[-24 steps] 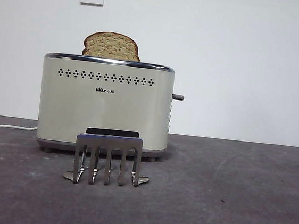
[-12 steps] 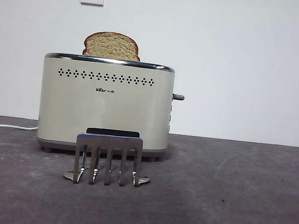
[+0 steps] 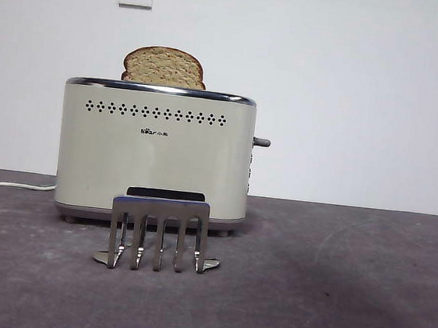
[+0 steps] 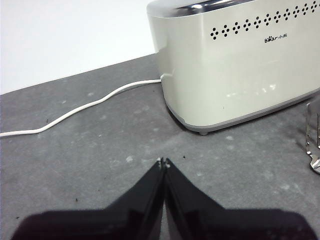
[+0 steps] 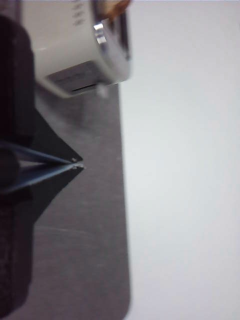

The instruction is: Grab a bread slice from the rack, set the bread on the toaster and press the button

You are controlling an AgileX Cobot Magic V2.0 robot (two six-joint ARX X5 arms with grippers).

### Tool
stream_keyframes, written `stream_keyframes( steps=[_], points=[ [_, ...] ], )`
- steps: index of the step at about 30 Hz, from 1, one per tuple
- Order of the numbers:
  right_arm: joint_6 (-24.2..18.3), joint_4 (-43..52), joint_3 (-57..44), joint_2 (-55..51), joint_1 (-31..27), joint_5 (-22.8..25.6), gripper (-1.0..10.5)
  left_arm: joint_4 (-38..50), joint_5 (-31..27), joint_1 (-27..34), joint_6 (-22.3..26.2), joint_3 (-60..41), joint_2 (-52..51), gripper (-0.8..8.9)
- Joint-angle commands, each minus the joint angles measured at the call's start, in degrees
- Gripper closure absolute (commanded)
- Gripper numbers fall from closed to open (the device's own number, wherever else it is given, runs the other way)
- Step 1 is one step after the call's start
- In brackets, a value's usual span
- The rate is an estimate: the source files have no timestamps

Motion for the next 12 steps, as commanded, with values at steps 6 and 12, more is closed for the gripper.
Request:
stream_keyframes(
  steps=[6,12],
  points=[
    [1.6,0.4,-11.7,-6.6,0.0,0.3,9.5,-0.1,-0.1,0.2,-0.3,-0.7,-0.1,8.17],
    [2.1,-2.0,-15.1,-10.6,0.0,0.3,9.5,-0.1,-0.1,0.2,-0.3,-0.7,-0.1,8.18]
  ],
)
